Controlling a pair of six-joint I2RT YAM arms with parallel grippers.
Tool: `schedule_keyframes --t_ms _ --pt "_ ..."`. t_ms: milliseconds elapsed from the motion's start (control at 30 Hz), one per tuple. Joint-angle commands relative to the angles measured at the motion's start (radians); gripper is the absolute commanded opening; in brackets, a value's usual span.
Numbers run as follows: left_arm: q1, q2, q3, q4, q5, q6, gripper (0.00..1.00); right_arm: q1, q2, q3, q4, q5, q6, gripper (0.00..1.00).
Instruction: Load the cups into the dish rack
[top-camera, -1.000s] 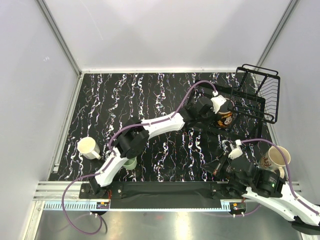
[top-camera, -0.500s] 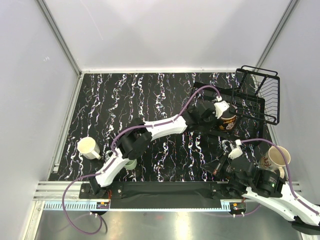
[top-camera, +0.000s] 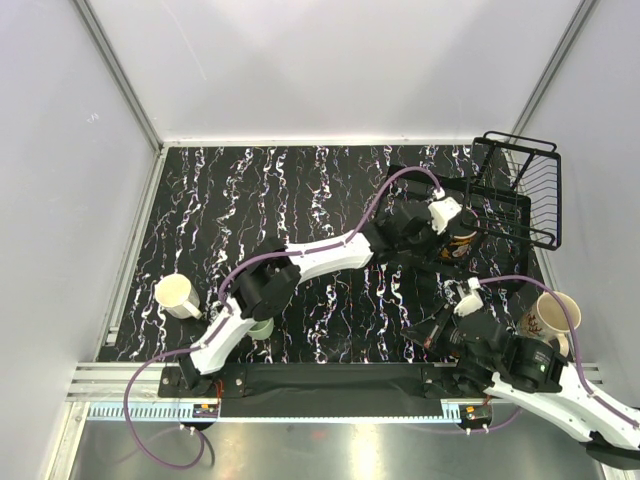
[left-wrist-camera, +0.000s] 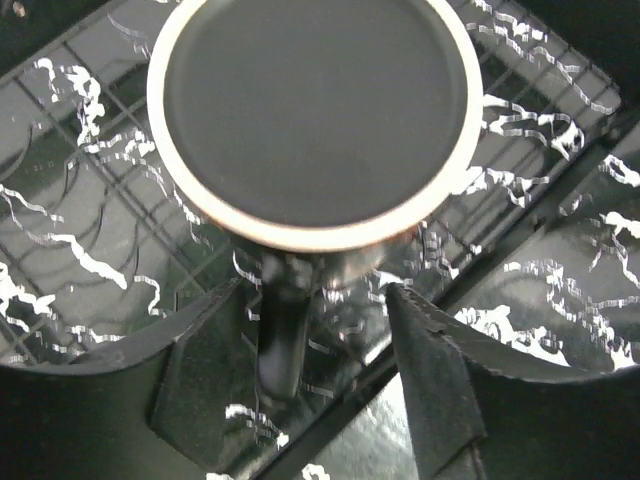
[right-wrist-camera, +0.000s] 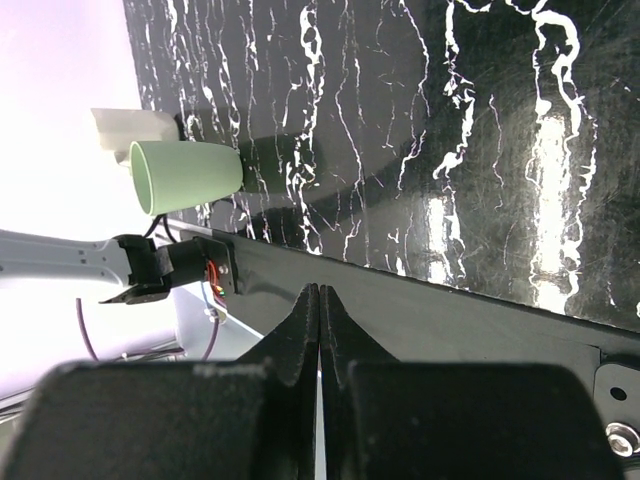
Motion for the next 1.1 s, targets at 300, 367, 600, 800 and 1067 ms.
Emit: schedule_keyframes --t_ms 300,367,600,800,1067 --pt "0.017 -0.304 -0.284 0.184 0.023 0.025 0.79 0.002 0.229 0.143 0.030 0.072 -0.090 0.00" --pt "0.017 -0.334 -0.317 0.191 0.014 0.025 0.80 0.002 0.272 0.176 0.024 0.084 -0.102 0.00" --pt "0.048 -0.524 -0.482 0.155 -0.134 -0.091 0.80 0.002 0.364 0.334 -0.126 0.176 -0.139 0.01" --pt "0.053 -0.748 -0.613 0.050 -0.250 -0.278 0.80 0.002 0.441 0.527 -0.341 0.355 -0.116 0.01" --pt "0.053 -1.013 -0.821 0.006 -0.241 -0.404 0.80 0.002 0.689 0.810 -0.628 0.579 -0.044 0.01"
